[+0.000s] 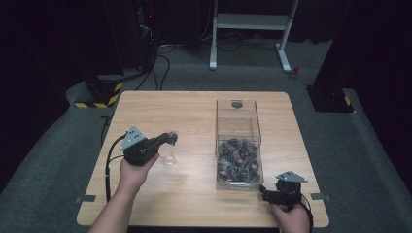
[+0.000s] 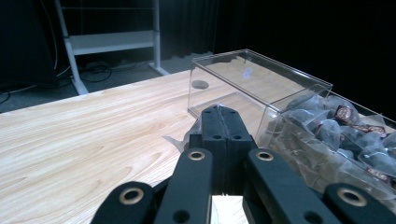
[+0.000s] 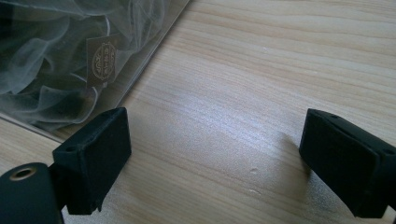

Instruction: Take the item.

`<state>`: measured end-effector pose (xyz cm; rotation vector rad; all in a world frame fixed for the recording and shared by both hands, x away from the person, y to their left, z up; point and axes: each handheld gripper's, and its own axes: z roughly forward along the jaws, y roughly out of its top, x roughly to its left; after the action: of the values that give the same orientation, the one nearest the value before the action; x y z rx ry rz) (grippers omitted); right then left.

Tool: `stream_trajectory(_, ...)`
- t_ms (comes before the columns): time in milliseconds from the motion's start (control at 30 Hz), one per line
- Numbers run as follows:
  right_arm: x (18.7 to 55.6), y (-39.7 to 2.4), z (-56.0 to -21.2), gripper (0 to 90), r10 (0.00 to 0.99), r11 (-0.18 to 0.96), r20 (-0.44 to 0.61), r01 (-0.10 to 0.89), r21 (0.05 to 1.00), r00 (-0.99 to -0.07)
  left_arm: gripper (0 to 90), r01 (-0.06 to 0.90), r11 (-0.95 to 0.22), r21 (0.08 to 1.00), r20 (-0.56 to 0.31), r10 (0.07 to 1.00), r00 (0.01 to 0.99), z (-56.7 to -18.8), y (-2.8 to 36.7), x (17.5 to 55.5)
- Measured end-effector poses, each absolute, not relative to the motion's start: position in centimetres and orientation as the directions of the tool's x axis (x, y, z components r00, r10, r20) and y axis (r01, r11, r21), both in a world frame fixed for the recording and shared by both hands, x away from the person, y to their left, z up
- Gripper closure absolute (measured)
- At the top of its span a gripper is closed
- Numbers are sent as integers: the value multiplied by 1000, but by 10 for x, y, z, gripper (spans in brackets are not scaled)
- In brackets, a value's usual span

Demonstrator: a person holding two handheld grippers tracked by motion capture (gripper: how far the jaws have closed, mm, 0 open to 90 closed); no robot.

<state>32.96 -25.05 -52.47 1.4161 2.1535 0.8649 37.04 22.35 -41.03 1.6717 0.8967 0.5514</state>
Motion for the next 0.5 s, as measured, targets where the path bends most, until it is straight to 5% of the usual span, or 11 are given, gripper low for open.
stream_trajectory(500,330,-251,-525,88,920,288,-8,658,696,-393,900,303,-106,947,-91,816,570,-418,238,375)
